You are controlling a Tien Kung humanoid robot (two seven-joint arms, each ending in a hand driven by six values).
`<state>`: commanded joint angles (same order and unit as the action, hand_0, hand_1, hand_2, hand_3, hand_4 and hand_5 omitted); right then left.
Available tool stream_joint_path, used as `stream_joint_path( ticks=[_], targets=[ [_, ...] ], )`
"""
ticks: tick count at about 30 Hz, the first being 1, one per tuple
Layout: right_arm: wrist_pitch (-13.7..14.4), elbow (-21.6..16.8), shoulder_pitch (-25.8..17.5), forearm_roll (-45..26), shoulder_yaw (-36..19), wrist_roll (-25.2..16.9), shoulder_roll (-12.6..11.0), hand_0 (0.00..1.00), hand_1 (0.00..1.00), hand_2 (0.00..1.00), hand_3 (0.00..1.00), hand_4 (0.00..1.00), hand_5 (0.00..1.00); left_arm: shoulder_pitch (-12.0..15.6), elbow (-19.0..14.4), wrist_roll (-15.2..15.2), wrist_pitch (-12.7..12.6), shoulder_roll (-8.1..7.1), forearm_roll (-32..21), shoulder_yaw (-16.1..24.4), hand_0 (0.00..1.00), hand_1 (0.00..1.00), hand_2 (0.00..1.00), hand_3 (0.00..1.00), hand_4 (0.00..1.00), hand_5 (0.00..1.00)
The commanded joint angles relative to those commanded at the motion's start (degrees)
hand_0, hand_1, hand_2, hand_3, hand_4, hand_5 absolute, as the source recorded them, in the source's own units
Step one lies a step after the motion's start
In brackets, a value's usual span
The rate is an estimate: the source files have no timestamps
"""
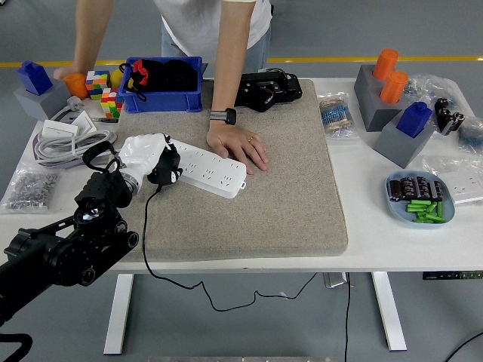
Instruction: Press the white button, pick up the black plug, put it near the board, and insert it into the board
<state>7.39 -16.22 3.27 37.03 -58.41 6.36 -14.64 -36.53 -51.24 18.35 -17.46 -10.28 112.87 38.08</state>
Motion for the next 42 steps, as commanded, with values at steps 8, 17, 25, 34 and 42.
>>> stream_joint_path(
  ticks=[8,17,25,34,42],
  targets=[
    [0.0,0.0,0.0,0.0,0.0,0.0,0.0,0.703,0.623,0.633,0.612,0.638,0.349,-0.5,0.4,0.4,0.5,0.17,0.0,-0.7,0.254,0.258,0.337,0.492,0.504,0.002],
    [0.0,0.0,-0.1,0.0,0.0,0.0,0.0,0.703,0.623,0.633,0.612,0.638,0.347,-0.6,1.1,1.3,1.1,0.01,0.3,-0.6,0.253,0.273,0.346,0.502,0.499,0.002],
    [0.0,0.0,0.0,0.0,-0.2,0.0,0.0,0.703,0.623,0.632,0.613,0.638,0.348,-0.7,1.1,1.7,1.5,-0.1,0.3,-0.9,0.252,0.267,0.34,0.494,0.488,0.002],
    [0.0,0.0,0.0,0.1,-0.2,0.0,0.1,0.703,0.623,0.633,0.612,0.639,0.348,-0.6,1.0,-0.5,2.1,0.04,-1.7,-1.1,0.267,0.298,0.358,0.524,0.523,0.002],
    [0.0,0.0,-0.1,0.1,-0.2,0.0,0.1,0.702,0.623,0.632,0.612,0.639,0.348,-0.6,1.2,-1.3,2.5,0.09,-2.6,-0.9,0.906,0.961,0.969,0.997,0.989,0.459]
  ],
)
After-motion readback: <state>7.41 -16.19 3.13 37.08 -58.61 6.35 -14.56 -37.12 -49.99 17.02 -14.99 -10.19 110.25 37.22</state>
